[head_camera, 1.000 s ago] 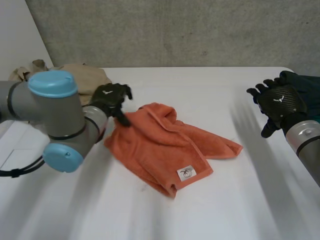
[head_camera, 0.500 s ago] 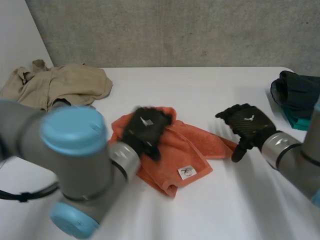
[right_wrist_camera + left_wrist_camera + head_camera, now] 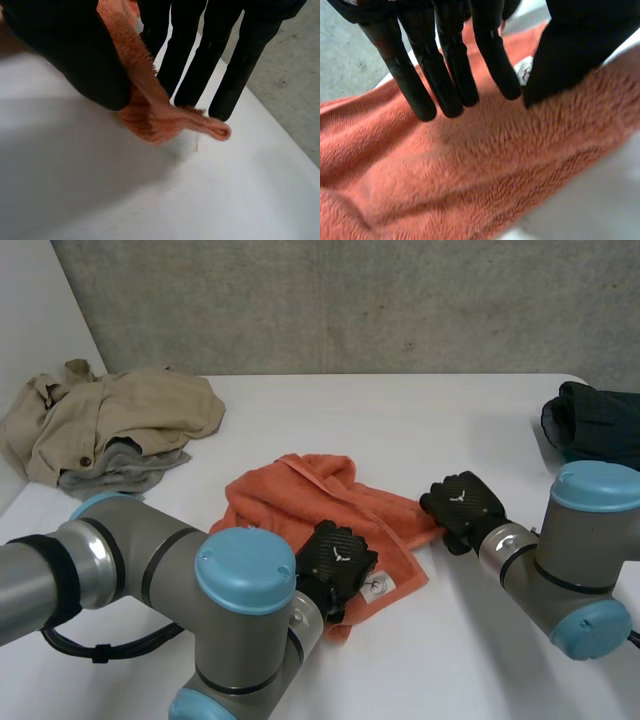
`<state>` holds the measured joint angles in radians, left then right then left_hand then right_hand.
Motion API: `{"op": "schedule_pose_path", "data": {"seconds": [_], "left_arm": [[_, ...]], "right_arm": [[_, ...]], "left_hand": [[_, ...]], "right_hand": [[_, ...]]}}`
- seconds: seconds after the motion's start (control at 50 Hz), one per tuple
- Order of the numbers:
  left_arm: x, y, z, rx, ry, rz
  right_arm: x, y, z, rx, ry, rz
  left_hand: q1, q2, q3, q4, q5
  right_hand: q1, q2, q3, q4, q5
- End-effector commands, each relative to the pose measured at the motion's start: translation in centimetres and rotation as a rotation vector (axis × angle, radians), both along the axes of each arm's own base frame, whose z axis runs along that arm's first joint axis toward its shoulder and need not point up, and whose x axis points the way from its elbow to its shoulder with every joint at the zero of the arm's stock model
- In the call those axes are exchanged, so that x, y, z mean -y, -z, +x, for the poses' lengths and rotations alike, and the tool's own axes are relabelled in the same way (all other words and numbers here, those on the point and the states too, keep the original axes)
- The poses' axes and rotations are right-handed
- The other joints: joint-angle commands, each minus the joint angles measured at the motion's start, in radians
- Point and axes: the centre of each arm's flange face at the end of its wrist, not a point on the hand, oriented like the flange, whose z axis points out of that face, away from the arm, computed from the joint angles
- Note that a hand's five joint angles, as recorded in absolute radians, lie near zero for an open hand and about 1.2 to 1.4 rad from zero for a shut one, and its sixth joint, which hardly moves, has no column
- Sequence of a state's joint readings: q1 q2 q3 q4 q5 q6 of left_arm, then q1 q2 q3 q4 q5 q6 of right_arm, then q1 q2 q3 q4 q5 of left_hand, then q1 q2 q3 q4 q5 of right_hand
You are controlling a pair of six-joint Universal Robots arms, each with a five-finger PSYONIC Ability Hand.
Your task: Fold the laundry.
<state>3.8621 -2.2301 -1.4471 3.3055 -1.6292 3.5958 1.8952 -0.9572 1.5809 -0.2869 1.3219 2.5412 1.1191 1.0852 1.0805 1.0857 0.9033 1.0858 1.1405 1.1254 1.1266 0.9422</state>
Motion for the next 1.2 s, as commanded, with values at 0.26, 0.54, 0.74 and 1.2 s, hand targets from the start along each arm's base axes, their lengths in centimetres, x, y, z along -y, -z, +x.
{"op": "schedule_pose_path", "data": {"seconds": [0.26,0.54,0.74,1.2], "left_arm": [[6.6,-4.2,6.5,0.187,-0.309,-0.226],[8.5,-9.5,7.4,0.018,-0.327,-0.344],[2.7,-7.4,0.4,-0.137,0.118,-0.261],[6.7,-0.4,-4.7,-0.053,0.212,-0.213]], "right_arm": [[0.5,-8.1,-0.9,0.019,0.028,-0.141],[-2.0,-8.6,-2.3,-0.039,0.030,-0.003],[-2.3,-8.1,-2.4,-0.042,0.035,0.011],[-2.0,-7.3,-2.9,-0.052,0.045,0.002]], "left_hand": [[0.277,0.311,0.316,0.311,0.318],[-0.208,-0.174,-0.169,-0.175,-0.167],[-0.732,-0.698,-0.694,-0.699,-0.691],[0.165,0.199,0.204,0.198,0.206]], "right_hand": [[0.310,0.256,0.271,0.270,0.280],[0.310,0.256,0.271,0.270,0.280],[0.310,0.256,0.271,0.270,0.280],[0.310,0.256,0.271,0.270,0.280]]}}
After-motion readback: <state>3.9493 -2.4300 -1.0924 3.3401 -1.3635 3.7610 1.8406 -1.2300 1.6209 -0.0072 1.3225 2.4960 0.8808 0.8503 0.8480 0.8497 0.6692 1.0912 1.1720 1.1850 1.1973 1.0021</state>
